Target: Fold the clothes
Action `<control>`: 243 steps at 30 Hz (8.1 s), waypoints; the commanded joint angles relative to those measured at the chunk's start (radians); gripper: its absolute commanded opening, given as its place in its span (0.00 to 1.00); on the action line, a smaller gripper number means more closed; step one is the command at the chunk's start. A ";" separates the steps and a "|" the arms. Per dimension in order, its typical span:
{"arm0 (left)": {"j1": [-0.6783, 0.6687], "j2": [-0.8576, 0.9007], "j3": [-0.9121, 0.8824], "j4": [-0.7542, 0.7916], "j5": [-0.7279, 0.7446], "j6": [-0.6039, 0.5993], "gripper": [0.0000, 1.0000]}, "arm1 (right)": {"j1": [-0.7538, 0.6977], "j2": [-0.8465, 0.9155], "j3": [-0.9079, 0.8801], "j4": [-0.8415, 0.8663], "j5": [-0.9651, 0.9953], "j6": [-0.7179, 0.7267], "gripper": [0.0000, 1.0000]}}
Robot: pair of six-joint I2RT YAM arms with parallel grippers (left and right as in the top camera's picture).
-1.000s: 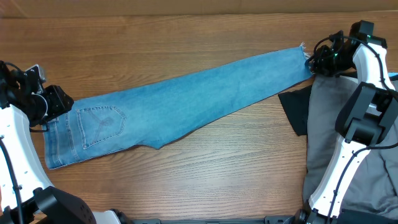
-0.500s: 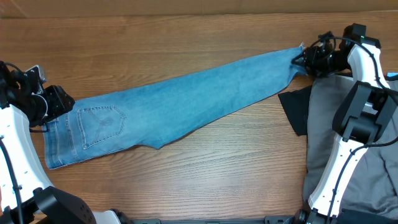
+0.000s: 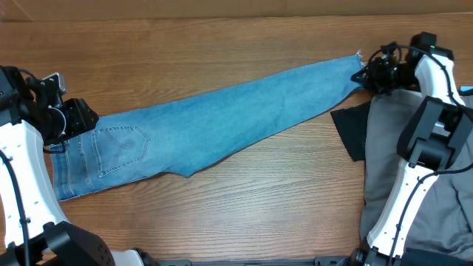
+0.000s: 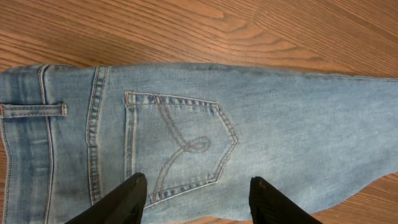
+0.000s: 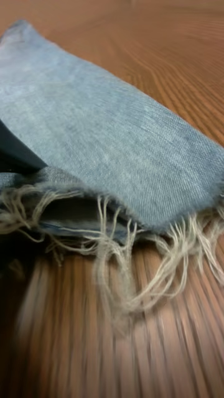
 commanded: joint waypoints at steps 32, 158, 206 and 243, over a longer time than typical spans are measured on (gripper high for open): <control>-0.007 -0.021 0.058 -0.017 -0.009 0.027 0.55 | 0.042 -0.086 0.137 -0.180 0.124 -0.041 0.04; -0.396 0.394 -0.122 0.043 0.125 -0.093 0.52 | 0.634 -0.339 -0.061 -0.473 0.491 0.219 0.59; -0.357 0.306 -0.072 0.054 0.027 0.013 0.29 | 0.475 -0.339 -0.385 -0.322 0.274 0.100 0.09; -0.341 0.400 -0.307 0.367 0.151 -0.016 0.04 | 0.472 -0.340 -0.644 -0.064 0.323 0.205 0.06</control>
